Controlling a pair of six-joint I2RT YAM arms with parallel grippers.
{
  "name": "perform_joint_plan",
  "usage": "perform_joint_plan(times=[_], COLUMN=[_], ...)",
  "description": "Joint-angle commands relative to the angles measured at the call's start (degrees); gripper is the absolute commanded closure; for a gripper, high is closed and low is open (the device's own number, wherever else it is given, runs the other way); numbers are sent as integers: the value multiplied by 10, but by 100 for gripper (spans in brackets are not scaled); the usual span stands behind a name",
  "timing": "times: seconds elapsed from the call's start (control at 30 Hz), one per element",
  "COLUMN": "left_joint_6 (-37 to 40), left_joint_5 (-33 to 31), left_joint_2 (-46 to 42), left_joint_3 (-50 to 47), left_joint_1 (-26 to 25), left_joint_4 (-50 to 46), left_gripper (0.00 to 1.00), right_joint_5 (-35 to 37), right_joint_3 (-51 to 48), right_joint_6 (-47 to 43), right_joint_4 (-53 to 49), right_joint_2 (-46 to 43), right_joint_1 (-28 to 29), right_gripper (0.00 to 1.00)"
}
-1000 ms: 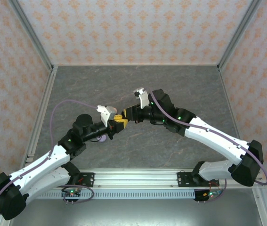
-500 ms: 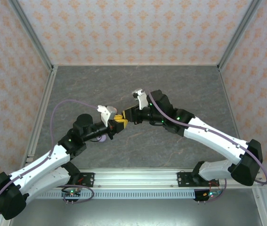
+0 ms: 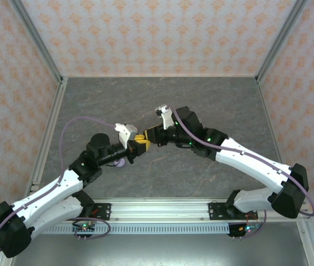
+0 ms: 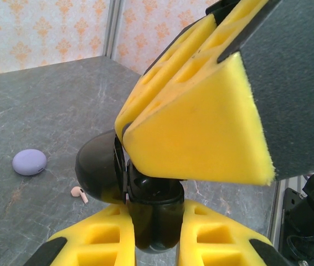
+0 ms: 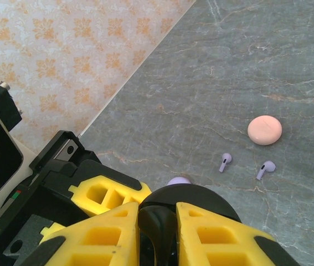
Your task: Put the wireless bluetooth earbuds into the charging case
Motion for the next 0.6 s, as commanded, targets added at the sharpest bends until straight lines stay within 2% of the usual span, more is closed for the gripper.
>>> perform_joint_plan(times=[0.0,0.27,0.57], left_joint_6=[-8,-32,-47], left_joint_5=[2,-2,-8], left_joint_2=[2,3,-4], left_joint_3=[17,9,7], left_joint_1=[-3,-3,-4], left_joint_4=[29,48,54], left_gripper=[100,100,100], right_joint_5=[24,51,55], right_joint_3=[0,-22,-32], right_joint_6=[-12,-2,-1], right_joint_4=[17,79,86], right_joint_2=[-17,-31,-19], right_joint_1=[3,3,10], right_gripper=[79,79,79])
